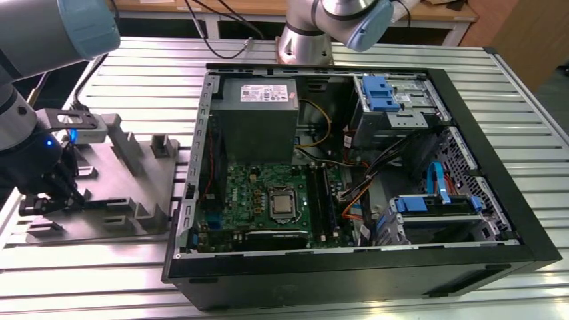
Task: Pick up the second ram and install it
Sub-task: 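Pick up the second ram and move it above second insertion slot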
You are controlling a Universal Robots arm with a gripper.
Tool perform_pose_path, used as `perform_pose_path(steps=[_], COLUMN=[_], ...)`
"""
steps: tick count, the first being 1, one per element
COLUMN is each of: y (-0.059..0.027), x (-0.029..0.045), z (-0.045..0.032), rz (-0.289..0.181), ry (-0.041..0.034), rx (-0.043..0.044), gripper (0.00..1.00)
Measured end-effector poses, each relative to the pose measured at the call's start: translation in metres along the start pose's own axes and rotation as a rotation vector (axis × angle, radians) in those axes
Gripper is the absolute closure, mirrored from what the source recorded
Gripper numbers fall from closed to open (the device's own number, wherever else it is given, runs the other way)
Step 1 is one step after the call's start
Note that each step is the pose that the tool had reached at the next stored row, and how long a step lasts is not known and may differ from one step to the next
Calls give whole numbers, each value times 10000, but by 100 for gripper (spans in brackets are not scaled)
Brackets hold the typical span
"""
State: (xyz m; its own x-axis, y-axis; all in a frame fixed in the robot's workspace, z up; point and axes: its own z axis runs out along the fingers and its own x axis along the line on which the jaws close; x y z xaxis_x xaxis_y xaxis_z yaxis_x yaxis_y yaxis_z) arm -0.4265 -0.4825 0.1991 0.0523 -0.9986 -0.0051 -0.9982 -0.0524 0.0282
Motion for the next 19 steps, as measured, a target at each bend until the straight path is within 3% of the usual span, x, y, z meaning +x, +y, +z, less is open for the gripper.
perform_pose_path(steps=[15,19], y=[0,-1], x=[0,0], z=[2,5], rz=[59,328], ry=[-4,-22], rx=[3,4], gripper=[89,89])
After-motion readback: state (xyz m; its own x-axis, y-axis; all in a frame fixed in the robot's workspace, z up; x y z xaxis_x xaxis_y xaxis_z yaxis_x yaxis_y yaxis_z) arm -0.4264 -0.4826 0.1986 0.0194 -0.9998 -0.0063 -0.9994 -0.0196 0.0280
